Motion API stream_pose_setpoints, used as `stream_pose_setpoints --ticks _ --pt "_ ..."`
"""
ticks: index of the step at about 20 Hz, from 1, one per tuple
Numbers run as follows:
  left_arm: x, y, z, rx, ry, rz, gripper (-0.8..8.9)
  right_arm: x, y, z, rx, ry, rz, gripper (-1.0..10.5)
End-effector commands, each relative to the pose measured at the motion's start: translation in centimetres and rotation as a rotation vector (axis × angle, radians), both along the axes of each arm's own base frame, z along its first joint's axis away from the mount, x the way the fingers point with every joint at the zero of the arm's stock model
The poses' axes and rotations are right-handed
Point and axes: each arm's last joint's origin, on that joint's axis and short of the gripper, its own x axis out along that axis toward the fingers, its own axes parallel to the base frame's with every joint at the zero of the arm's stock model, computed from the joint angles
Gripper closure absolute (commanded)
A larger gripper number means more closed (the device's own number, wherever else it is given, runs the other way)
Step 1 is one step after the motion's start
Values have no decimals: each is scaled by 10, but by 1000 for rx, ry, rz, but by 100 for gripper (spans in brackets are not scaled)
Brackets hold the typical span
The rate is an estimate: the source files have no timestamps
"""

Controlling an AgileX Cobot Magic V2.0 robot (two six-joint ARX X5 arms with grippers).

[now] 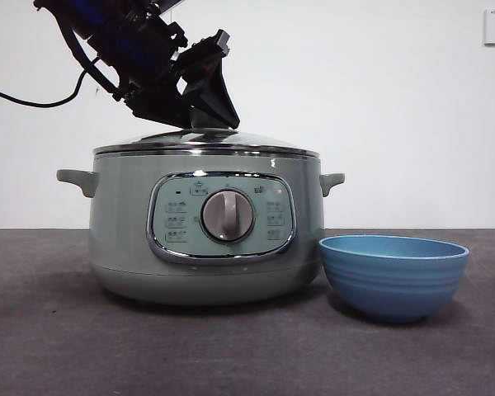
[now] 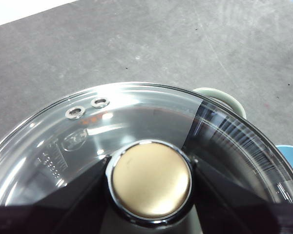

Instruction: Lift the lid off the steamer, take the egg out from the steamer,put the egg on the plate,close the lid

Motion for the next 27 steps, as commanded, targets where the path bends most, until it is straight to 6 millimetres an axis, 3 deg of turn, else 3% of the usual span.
stream_pose_setpoints --ticks 1,8,14,21,27 --pt "2 2 0 -15 9 27 822 0 0 1 1 -4 -1 438" --pt "-7 7 28 -67 -80 26 822 0 0 1 1 -3 -1 439" --pt "-32 21 73 -127 -183 26 822 0 0 1 6 8 -11 439" --pt "-127 75 137 -179 -282 85 822 20 9 5 64 -6 -51 439" --pt "-203 120 148 -157 -302 171 822 54 57 -8 -20 20 -51 438"
